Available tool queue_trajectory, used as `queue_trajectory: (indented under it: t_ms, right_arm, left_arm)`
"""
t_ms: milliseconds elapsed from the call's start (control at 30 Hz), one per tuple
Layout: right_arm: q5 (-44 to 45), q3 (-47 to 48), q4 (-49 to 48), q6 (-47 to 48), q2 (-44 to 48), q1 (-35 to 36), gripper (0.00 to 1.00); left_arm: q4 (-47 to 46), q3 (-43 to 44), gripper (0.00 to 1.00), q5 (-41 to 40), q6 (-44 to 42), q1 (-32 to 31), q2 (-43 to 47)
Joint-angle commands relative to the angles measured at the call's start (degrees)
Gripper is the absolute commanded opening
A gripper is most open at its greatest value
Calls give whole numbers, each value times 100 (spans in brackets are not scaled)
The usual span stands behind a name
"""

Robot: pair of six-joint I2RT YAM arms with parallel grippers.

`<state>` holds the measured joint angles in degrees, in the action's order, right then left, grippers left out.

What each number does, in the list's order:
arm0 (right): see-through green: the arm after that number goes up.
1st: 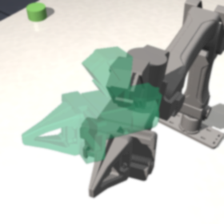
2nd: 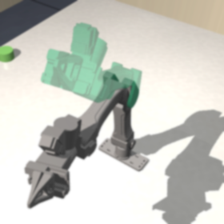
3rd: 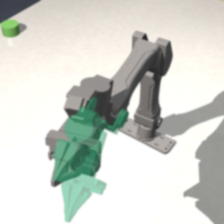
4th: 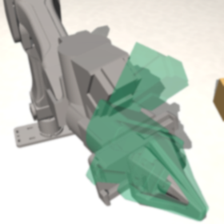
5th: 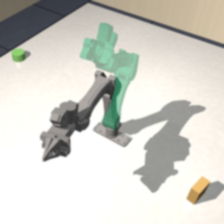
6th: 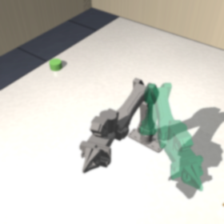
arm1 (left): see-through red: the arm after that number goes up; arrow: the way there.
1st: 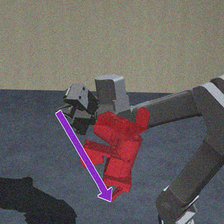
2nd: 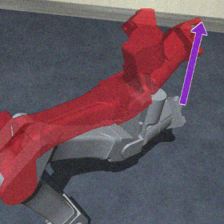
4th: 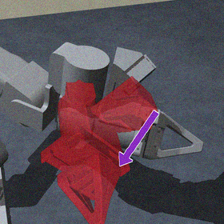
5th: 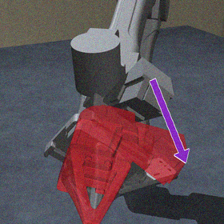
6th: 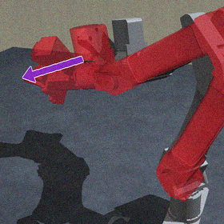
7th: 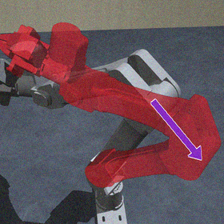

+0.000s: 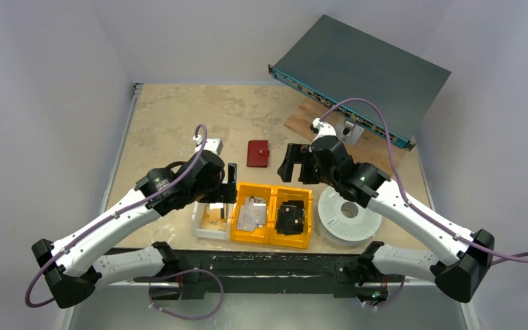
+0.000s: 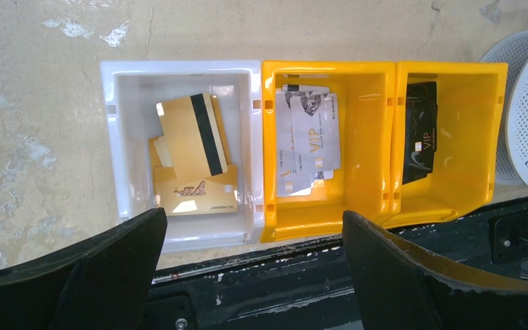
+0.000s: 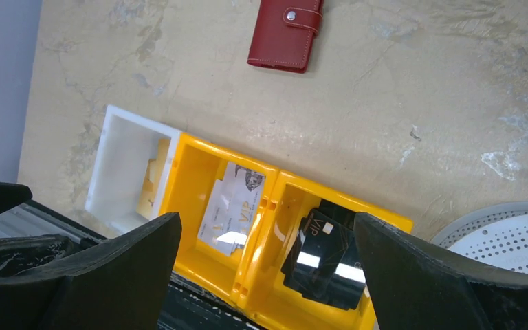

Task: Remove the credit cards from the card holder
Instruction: Move the storage box to the center of the board.

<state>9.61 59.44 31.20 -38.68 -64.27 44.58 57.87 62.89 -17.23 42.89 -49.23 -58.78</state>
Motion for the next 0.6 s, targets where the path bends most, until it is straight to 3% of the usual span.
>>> queue_trajectory:
  t_ms: [0,300,567]
  right_arm:
    - [216,15,6,125,251,-11,99]
    - [377,134,32,156,186,-11,99]
    - [485,293,176,201,135,-24,99]
  left_arm:
    - [-168,167,100,-37,98,21,24]
    - [-323,274,100,286,-43,26,34]
    - [-1344,-215,100,1288,239,16,-97]
